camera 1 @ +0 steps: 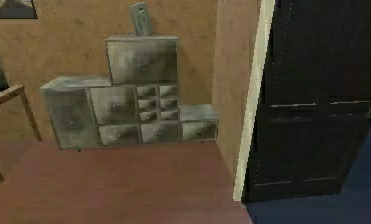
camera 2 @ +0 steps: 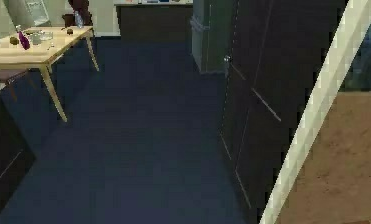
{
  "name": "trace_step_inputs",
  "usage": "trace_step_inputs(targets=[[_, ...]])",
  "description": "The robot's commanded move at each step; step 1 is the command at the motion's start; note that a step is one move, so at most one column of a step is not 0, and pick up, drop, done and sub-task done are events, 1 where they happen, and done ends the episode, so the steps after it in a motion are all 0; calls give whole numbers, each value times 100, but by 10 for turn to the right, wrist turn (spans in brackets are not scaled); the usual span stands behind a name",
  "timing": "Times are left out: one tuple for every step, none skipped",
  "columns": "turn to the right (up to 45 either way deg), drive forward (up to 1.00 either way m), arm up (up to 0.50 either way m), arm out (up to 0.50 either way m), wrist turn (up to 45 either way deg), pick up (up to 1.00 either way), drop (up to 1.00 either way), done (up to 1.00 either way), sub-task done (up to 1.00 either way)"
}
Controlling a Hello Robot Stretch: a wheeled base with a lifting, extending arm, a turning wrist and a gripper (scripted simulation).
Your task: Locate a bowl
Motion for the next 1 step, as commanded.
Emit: trace_step_inputs(targets=[[0, 60, 0, 0, 0, 0, 0, 0, 0]])
